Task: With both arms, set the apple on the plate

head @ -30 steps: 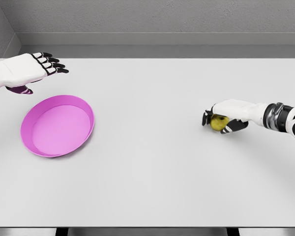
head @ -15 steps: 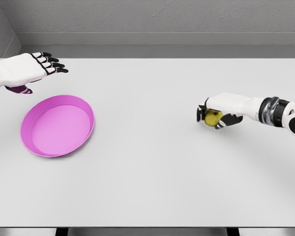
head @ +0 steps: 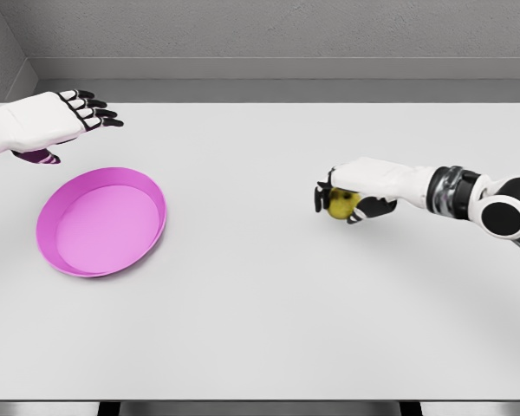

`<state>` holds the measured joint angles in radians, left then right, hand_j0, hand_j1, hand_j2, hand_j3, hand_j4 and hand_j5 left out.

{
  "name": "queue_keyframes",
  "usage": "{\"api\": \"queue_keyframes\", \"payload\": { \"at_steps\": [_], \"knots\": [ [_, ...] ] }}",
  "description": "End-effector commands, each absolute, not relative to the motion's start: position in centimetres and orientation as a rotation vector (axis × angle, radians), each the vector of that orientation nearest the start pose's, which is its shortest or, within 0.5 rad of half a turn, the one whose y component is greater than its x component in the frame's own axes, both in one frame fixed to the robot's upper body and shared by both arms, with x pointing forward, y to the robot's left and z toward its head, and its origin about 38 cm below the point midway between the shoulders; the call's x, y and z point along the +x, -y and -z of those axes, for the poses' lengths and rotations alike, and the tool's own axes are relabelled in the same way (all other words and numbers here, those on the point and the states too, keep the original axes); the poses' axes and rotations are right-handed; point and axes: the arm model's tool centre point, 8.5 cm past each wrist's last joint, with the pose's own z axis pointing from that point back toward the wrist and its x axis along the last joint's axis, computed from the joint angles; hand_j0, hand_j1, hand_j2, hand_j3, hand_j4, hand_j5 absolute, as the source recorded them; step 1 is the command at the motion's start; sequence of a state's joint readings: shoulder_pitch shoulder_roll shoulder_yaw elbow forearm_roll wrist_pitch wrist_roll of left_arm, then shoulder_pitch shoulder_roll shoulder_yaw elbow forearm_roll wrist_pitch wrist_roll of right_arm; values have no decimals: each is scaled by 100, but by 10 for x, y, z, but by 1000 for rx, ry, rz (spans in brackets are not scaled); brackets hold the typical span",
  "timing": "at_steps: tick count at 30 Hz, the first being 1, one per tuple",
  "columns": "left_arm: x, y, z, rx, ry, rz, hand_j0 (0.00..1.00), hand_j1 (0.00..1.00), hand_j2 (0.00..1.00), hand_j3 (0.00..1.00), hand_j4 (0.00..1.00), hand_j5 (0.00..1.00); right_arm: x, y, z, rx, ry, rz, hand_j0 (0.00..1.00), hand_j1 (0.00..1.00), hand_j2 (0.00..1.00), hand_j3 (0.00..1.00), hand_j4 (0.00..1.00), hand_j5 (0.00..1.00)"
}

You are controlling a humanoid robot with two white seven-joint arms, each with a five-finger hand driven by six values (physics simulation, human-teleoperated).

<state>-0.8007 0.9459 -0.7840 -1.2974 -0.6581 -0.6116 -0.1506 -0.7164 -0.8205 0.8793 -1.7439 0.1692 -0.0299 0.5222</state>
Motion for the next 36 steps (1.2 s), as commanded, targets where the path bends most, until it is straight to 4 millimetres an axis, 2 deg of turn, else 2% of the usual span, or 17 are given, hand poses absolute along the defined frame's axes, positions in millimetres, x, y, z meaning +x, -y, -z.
{"api": "queue_keyframes", "payload": {
  "at_steps": [1, 10, 24, 27, 34, 35, 36],
  "knots": [
    [460, -365, -244, -1119, -1847, -2902, 100, 100, 100, 100, 100, 100, 410, 211, -210, -207, 1325, -1880, 48, 48, 48, 48, 48, 48],
    [460, -364, -244, -1115, -1847, -2898, 100, 100, 100, 100, 100, 100, 407, 168, -214, -113, 1383, -1920, 48, 48, 48, 48, 48, 48],
    [459, -364, -242, -1106, -1822, -2925, 100, 100, 100, 100, 100, 100, 401, 123, -217, -19, 1462, -1947, 48, 48, 48, 48, 48, 48],
    [460, -362, -243, -1104, -1829, -2919, 100, 100, 100, 100, 100, 100, 400, 120, -217, -14, 1467, -1948, 48, 48, 48, 48, 48, 48],
    [460, -361, -242, -1103, -1830, -2919, 100, 100, 100, 100, 100, 100, 397, 100, -219, 16, 1488, -1969, 48, 48, 48, 48, 48, 48],
    [460, -361, -242, -1100, -1830, -2920, 100, 100, 100, 100, 100, 100, 397, 100, -219, 16, 1488, -1969, 49, 49, 49, 49, 49, 49],
    [460, -362, -243, -1105, -1831, -2918, 100, 100, 100, 100, 100, 100, 398, 101, -219, 13, 1484, -1967, 63, 63, 63, 63, 63, 63]
  ]
}}
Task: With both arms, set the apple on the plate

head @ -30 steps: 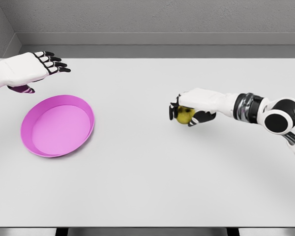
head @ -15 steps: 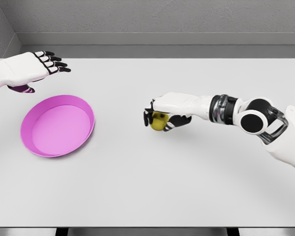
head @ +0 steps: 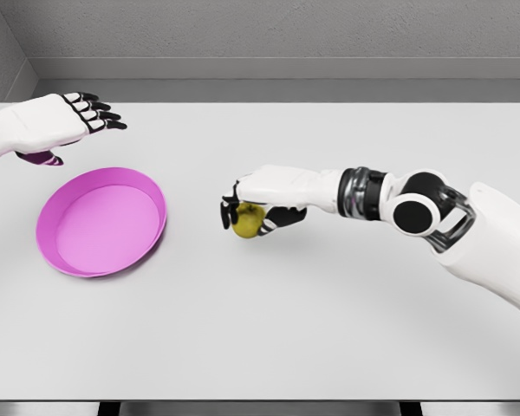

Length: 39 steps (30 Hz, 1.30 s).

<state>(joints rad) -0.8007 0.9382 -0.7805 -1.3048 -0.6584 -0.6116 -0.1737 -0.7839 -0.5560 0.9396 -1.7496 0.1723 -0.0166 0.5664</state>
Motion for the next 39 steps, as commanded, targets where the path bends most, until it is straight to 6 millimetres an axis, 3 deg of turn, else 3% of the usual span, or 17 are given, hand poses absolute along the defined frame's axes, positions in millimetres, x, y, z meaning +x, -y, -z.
{"api": "queue_keyframes", "payload": {
  "at_steps": [1, 8, 9, 12, 13, 15, 19, 24, 27, 29, 35, 39],
  "knots": [
    [460, -362, -242, -1103, -1830, -2919, 100, 100, 100, 100, 100, 100, 401, 103, -218, -8, 1460, -1937, 100, 100, 100, 100, 100, 100],
    [460, -362, -242, -1103, -1828, -2922, 100, 100, 100, 100, 100, 100, 405, 113, -219, -35, 1443, -1923, 100, 100, 100, 100, 100, 100],
    [460, -362, -242, -1103, -1828, -2922, 100, 100, 100, 100, 100, 100, 410, 135, -220, -89, 1411, -1911, 100, 100, 100, 100, 100, 100],
    [460, -363, -242, -1105, -1827, -2923, 100, 100, 100, 100, 100, 100, 433, 246, -274, -379, 1395, -1734, 100, 100, 100, 100, 100, 100],
    [460, -363, -242, -1104, -1829, -2923, 100, 100, 100, 100, 100, 100, 436, 273, -293, -455, 1406, -1677, 100, 100, 100, 100, 100, 100],
    [460, -363, -242, -1105, -1827, -2923, 100, 100, 100, 100, 100, 100, 435, 312, -324, -576, 1407, -1609, 100, 100, 100, 100, 100, 100],
    [460, -362, -242, -1101, -1834, -2920, 100, 100, 100, 100, 100, 100, 433, 343, -344, -656, 1408, -1539, 100, 100, 100, 100, 100, 100],
    [455, -347, -236, -1041, -1838, -2906, 100, 100, 100, 100, 100, 100, 431, 347, -334, -644, 1381, -1539, 100, 100, 100, 100, 100, 100],
    [446, -318, -257, -1031, -1715, -2832, 100, 100, 100, 100, 100, 100, 420, 310, -304, -508, 1452, -1707, 100, 100, 100, 100, 100, 100],
    [440, -277, -273, -1028, -1676, -2683, 100, 100, 100, 100, 100, 100, 421, 297, -294, -462, 1462, -1718, 100, 100, 100, 100, 100, 100],
    [434, -202, -284, -956, -1678, -2508, 100, 100, 100, 100, 100, 100, 425, 300, -296, -473, 1465, -1700, 100, 100, 100, 100, 100, 100],
    [426, -162, -285, -908, -1716, -2412, 100, 100, 100, 100, 100, 100, 425, 304, -294, -474, 1450, -1696, 100, 100, 100, 100, 100, 100]
  ]
}}
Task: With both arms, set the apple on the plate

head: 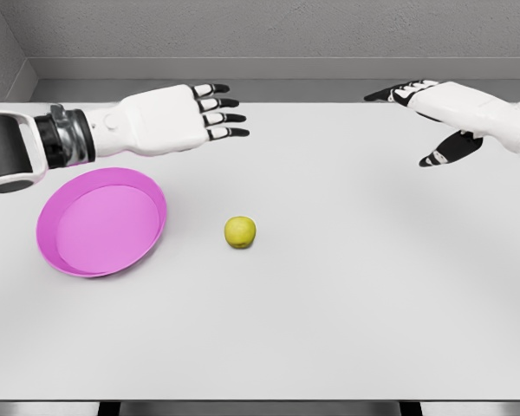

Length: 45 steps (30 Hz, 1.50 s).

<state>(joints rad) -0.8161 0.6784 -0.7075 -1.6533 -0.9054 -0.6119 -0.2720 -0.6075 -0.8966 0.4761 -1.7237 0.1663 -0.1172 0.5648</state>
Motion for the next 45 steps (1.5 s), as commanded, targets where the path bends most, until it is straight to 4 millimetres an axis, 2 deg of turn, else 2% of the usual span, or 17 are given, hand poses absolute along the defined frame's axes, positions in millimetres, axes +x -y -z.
{"api": "queue_keyframes", "payload": {
  "at_steps": [1, 4, 5, 11, 15, 20, 28, 30, 35, 41, 45],
  "knots": [
    [424, -152, -286, -901, -1720, -2384, 100, 100, 100, 100, 100, 100, 425, 305, -293, -474, 1448, -1696, 100, 100, 100, 100, 100, 100],
    [419, -132, -281, -881, -1703, -2353, 100, 100, 100, 100, 100, 100, 425, 306, -290, -470, 1441, -1696, 100, 100, 100, 100, 100, 100],
    [415, -125, -273, -846, -1700, -2361, 100, 100, 100, 100, 100, 100, 425, 306, -290, -471, 1440, -1695, 100, 100, 100, 100, 100, 100],
    [400, -120, -236, -666, -1817, -2429, 100, 100, 100, 100, 100, 100, 423, 306, -281, -449, 1424, -1697, 100, 100, 100, 100, 100, 100],
    [401, -137, -235, -611, -1874, -2471, 100, 100, 100, 100, 100, 100, 423, 306, -280, -447, 1421, -1697, 100, 100, 100, 100, 100, 100],
    [393, -164, -216, -491, -1842, -2598, 100, 100, 100, 100, 100, 100, 422, 306, -280, -447, 1422, -1698, 100, 100, 100, 100, 100, 100],
    [387, -161, -199, -416, -1812, -2644, 100, 100, 100, 100, 100, 100, 420, 306, -275, -436, 1413, -1700, 100, 100, 100, 100, 100, 100],
    [383, -159, -191, -384, -1765, -2673, 100, 100, 100, 100, 100, 100, 420, 306, -275, -436, 1413, -1700, 100, 100, 100, 100, 100, 100],
    [383, -154, -189, -395, -1699, -2682, 100, 100, 100, 100, 100, 100, 420, 305, -275, -435, 1414, -1699, 100, 100, 100, 100, 100, 100],
    [375, -131, -179, -348, -1634, -2651, 100, 100, 100, 100, 100, 100, 420, 305, -275, -433, 1414, -1701, 100, 100, 100, 100, 100, 100],
    [376, -118, -182, -379, -1603, -2614, 100, 100, 100, 100, 100, 100, 420, 305, -275, -433, 1414, -1701, 100, 100, 100, 100, 100, 100]
  ]
}}
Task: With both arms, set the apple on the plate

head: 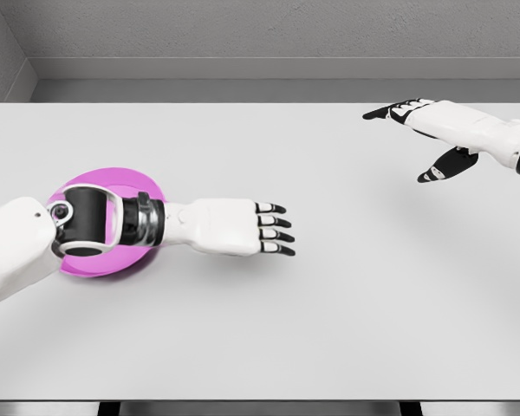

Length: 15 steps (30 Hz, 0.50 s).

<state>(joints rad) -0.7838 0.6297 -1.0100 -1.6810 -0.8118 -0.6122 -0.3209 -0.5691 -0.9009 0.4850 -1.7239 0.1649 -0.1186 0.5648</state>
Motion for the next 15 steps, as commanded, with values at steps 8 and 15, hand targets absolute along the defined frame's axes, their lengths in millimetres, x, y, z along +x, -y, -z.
{"api": "queue_keyframes", "payload": {
  "at_steps": [8, 15],
  "knots": [
    [387, -118, -198, -487, -1507, -2588, 100, 100, 100, 100, 100, 100, 420, 304, -274, -432, 1416, -1701, 100, 100, 100, 100, 100, 100],
    [395, -116, -192, -569, -1412, -2587, 100, 100, 100, 100, 100, 100, 420, 304, -275, -432, 1416, -1702, 100, 100, 100, 100, 100, 100]
  ]
}}
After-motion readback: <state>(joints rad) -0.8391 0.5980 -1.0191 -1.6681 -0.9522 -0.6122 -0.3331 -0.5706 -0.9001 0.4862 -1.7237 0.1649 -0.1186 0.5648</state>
